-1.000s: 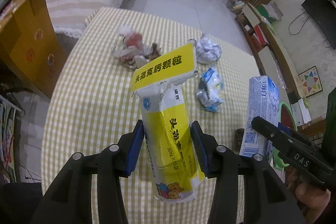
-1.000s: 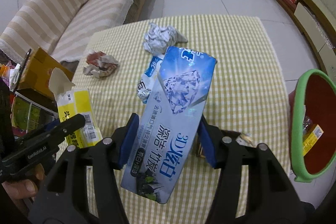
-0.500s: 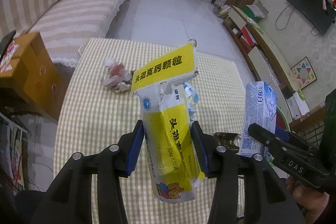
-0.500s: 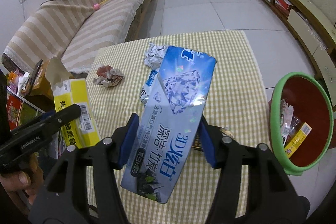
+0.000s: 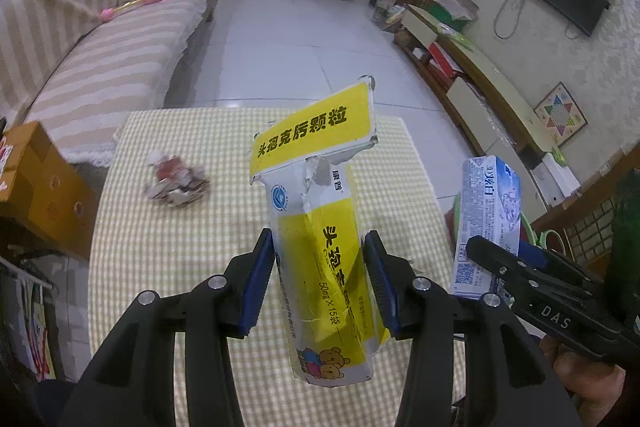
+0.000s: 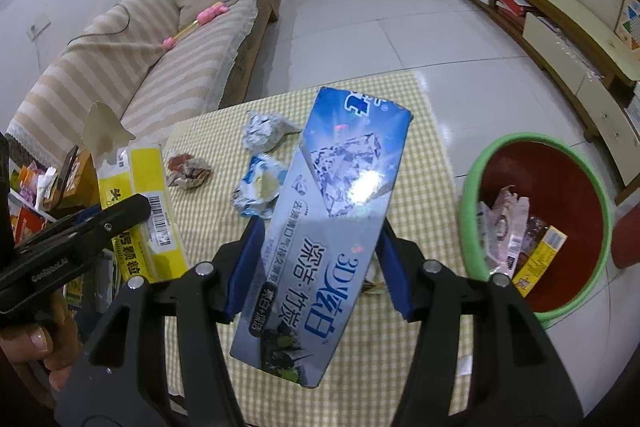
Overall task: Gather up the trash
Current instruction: 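Carry the yellow-white bag and blue tissue box over the bin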
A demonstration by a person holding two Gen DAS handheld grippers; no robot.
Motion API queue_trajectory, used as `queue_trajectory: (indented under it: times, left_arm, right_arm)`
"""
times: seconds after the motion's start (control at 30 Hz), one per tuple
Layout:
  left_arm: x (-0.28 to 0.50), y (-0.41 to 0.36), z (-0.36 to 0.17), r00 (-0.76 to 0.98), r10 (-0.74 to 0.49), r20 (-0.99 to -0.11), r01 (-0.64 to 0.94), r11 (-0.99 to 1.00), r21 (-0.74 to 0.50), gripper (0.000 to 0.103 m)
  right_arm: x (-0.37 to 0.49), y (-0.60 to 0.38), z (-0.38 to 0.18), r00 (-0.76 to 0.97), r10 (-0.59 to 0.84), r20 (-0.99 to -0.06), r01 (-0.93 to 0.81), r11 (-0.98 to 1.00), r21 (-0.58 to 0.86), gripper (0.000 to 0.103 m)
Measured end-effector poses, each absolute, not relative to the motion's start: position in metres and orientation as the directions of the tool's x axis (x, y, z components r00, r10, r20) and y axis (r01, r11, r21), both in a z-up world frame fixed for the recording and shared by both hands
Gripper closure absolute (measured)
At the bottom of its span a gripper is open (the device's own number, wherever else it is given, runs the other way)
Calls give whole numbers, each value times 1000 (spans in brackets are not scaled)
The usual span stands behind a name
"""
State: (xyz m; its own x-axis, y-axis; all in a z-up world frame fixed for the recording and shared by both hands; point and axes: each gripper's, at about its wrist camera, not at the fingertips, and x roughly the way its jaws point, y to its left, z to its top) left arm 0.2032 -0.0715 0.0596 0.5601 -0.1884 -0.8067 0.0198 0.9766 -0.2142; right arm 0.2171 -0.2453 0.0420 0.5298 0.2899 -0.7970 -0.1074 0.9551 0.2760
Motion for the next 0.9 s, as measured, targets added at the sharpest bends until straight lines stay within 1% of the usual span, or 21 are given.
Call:
queue_trajectory:
  times: [0.33, 0.9]
  left_arm:
    - [220, -135, 71, 554, -247, -795, 129, 969, -211, 60]
    - [249, -269, 70, 481, -364, -798, 333, 917, -219, 59]
  right_arm:
    - [212, -312, 45, 570, 240, -786, -5, 957, 289, 49]
    - [207, -441, 29, 600, 125, -790, 209, 929, 305, 49]
